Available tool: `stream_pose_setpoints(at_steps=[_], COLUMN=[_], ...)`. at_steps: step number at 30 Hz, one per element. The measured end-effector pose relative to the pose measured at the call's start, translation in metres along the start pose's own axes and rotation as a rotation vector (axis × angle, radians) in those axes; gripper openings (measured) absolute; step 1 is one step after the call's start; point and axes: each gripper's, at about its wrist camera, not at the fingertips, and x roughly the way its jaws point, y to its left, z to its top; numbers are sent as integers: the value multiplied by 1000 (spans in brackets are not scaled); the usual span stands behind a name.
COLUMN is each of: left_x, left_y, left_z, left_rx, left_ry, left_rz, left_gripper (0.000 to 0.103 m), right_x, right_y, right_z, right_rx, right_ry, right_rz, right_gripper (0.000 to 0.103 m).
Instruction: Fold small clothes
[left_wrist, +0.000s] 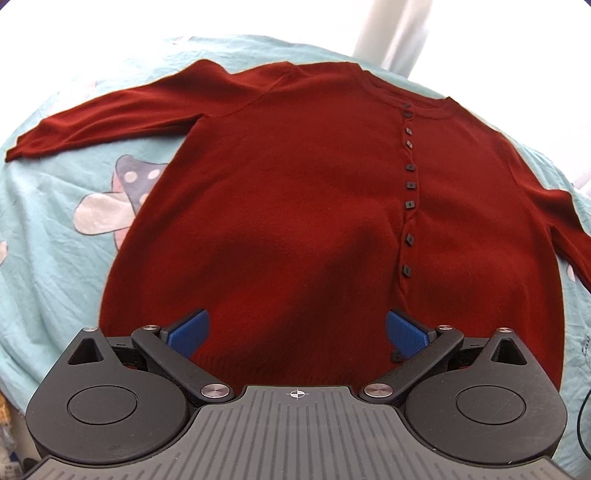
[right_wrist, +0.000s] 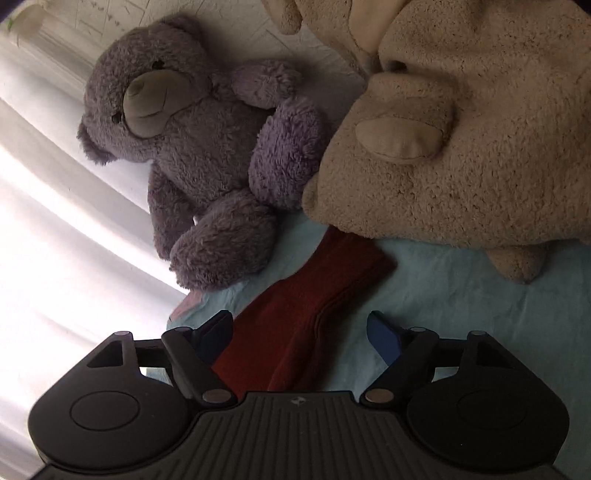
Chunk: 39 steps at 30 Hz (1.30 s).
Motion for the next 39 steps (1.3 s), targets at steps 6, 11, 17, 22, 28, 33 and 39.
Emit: stream_pose_setpoints(at_steps=[6,11,17,22,28,33,39], left_x=[9,14,10,-2,43,75,112], left_y=[-3,-1,2,-7,-4,-8,-37], left_z=[4,10,43,79,107,120,157], left_rx=[-36,-20,-23,-2,-61,-66,-118], left_ry=[33,38,-33,-181,-103,-59,24], left_rz=[-31,-48,-150,-313,-465,-584,-737], left_gripper=[103,103,103,103,103,103,103], right_x=[20,20,-57,-120,-107,-75,-68], right_y=[6,31,165,252,224,172,144], right_z=[2,2,-63,-173,-246,-248,-243], right_rx=[-47,-198,-594,-845,-859,-751,-610], right_ry=[37,7,-129,106,406,575,621], right_rz=[-19,-163,117,641,604,417,376], right_gripper=[21,6,6,29,63,47,46])
